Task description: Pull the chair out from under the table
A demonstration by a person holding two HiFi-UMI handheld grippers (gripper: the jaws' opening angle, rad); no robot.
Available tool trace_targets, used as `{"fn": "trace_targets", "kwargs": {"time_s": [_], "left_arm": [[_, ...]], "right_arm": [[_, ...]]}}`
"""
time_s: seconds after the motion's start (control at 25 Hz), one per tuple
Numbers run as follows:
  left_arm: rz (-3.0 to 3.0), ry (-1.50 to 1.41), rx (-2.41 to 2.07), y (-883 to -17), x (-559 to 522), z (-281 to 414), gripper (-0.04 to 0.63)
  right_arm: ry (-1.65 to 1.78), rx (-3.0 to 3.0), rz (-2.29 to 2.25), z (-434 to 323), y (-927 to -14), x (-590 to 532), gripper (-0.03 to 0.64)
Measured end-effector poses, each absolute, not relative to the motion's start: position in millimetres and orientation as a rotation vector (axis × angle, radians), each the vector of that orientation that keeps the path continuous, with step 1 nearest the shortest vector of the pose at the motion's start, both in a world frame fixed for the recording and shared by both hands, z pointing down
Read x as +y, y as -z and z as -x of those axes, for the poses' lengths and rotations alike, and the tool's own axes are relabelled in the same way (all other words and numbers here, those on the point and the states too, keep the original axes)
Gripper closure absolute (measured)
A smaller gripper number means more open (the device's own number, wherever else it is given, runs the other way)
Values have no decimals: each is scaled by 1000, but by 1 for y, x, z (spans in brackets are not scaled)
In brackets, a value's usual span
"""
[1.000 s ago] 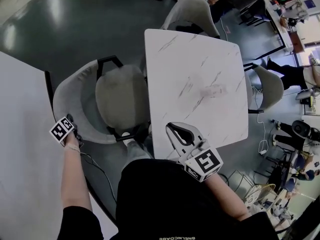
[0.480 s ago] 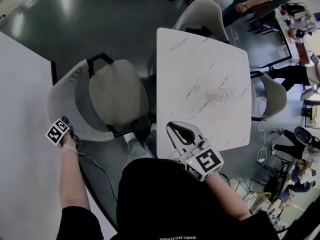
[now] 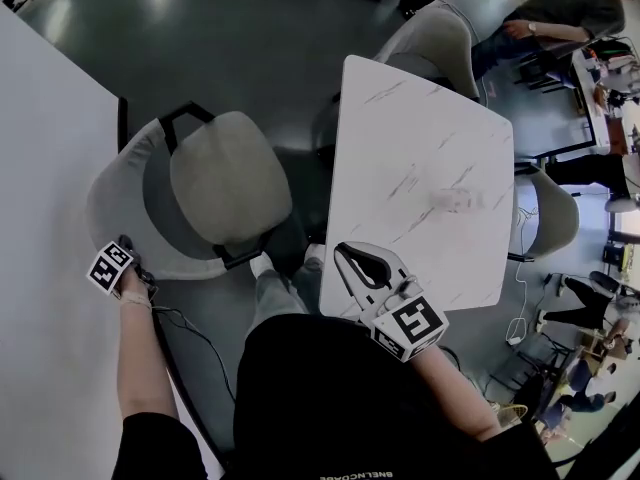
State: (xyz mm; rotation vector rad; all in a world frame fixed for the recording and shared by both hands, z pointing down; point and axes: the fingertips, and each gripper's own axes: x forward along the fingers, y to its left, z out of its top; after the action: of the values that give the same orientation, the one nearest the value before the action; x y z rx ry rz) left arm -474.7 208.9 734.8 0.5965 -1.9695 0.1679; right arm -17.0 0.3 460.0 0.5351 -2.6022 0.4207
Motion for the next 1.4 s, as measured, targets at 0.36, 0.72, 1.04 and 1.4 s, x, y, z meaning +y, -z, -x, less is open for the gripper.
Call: {"fn": "trace_targets", "kwargs": {"time_s": [0.36,0.72,1.04,1.4], "left_arm": [[-457,-81,-2000,-734,282,483,439],[-338,-6,-2018,-729,350,479,439],[-256,46,-2020,-730,398,470,437],[-186,79,-2020,-738,430,456,437]], "right_arm": [[-438,-2606,-436,34,-467,12,603],[-442,-2611,-348,50,-467,26,603],[-443,-2611,-282,61,-471,36,603],[-445,-2613,-227,67,-479,43,603]]}}
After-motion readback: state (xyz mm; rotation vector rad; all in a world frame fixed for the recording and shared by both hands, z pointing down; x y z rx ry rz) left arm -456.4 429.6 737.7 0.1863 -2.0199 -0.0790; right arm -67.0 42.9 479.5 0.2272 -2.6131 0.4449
